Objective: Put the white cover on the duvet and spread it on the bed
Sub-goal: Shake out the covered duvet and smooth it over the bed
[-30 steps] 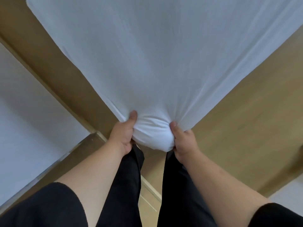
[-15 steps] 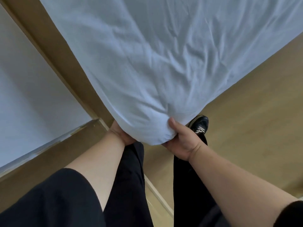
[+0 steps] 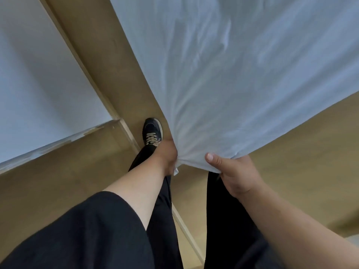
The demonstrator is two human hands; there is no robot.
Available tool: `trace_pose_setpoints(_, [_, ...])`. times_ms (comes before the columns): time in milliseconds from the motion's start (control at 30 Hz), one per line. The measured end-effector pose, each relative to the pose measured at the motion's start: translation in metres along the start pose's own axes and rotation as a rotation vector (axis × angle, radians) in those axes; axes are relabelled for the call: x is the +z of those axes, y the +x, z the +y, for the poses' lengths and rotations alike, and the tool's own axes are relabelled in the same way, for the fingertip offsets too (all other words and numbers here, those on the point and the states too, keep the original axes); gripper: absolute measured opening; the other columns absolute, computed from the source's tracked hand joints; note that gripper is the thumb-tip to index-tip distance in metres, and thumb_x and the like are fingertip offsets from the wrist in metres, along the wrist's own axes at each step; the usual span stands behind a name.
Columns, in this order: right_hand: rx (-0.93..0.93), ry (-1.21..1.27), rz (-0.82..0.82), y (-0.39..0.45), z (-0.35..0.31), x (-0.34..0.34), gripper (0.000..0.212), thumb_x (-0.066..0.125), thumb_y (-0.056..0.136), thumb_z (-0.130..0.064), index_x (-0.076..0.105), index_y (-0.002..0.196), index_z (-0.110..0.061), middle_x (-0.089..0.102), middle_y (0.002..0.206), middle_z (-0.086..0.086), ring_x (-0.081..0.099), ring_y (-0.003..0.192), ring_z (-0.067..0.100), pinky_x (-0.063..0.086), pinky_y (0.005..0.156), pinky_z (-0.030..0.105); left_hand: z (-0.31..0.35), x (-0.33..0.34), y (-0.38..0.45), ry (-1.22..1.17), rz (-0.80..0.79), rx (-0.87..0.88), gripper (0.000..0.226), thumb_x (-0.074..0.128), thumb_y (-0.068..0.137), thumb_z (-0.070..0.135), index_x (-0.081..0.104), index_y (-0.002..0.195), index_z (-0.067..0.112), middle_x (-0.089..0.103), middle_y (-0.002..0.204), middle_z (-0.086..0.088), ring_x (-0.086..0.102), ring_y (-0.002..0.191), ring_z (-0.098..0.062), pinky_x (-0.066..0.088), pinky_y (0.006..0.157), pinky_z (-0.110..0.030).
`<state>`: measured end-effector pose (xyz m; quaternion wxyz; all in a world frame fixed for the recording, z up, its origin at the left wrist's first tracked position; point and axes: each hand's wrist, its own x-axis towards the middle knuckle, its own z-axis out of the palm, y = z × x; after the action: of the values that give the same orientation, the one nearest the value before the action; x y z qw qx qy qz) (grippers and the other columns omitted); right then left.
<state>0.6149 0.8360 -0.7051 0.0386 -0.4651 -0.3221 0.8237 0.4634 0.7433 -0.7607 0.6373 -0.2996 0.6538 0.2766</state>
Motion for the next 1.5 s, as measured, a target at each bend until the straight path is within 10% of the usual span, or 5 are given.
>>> trace_pose_setpoints(267, [0.232,-0.160,0.464,0.053,0.012,0.000,0.016,0.077,0.088,-0.028,0.065,0.097,-0.028,0.070,0.093,-0.020,0.066,0.082,-0.003,0.049,0.073,0.011,0.012,-0.013,0.019,0.045,0.126,-0.061,0.029,0.050,0.097,0.029,0.063,0.076,0.014,0.066,0.072,-0.007,0.059,0.057,-0.019,0.047,0.053,-0.024])
trace_pose_setpoints(467, [0.170,-0.204,0.671,0.065,0.004,-0.012,0.055,0.078,0.086,-0.029,0.048,0.132,-0.027,0.064,0.118,-0.015,0.059,0.114,0.010,0.042,0.090,0.026,0.067,-0.039,0.013,-0.110,-0.022,0.381,0.085,0.043,0.078,0.077,0.040,0.149,0.029,0.048,0.148,0.010,0.054,0.125,-0.013,0.040,0.107,-0.043])
trace_pose_setpoints(633, [-0.151,0.152,0.632,0.074,-0.065,-0.033,0.041,0.066,0.095,-0.037,0.055,0.133,-0.026,0.070,0.123,-0.011,0.066,0.115,0.009,0.052,0.101,0.036,0.113,0.005,-0.004,-0.002,-0.207,0.528,0.054,0.053,0.093,0.061,0.051,0.137,0.030,0.059,0.139,0.011,0.055,0.128,-0.017,0.043,0.104,-0.044])
trace_pose_setpoints(933, [0.053,-0.011,0.943,0.084,-0.076,-0.054,0.044,0.066,0.088,-0.055,0.065,0.112,-0.019,0.072,0.101,-0.010,0.070,0.098,0.017,0.055,0.095,0.038,0.122,-0.004,0.008,0.354,0.485,0.612,0.047,0.053,0.094,0.057,0.060,0.117,0.018,0.066,0.117,-0.004,0.061,0.109,-0.027,0.048,0.098,-0.039])
trace_pose_setpoints(1500, [0.397,-1.041,0.409,-0.020,-0.204,-0.120,0.042,0.051,0.098,-0.026,0.047,0.138,-0.013,0.060,0.126,0.012,0.057,0.095,0.028,0.045,0.076,0.033,0.149,0.069,-0.179,1.297,0.387,0.466,0.031,0.058,0.095,0.031,0.058,0.123,0.018,0.059,0.123,-0.008,0.056,0.107,-0.026,0.042,0.087,-0.032])
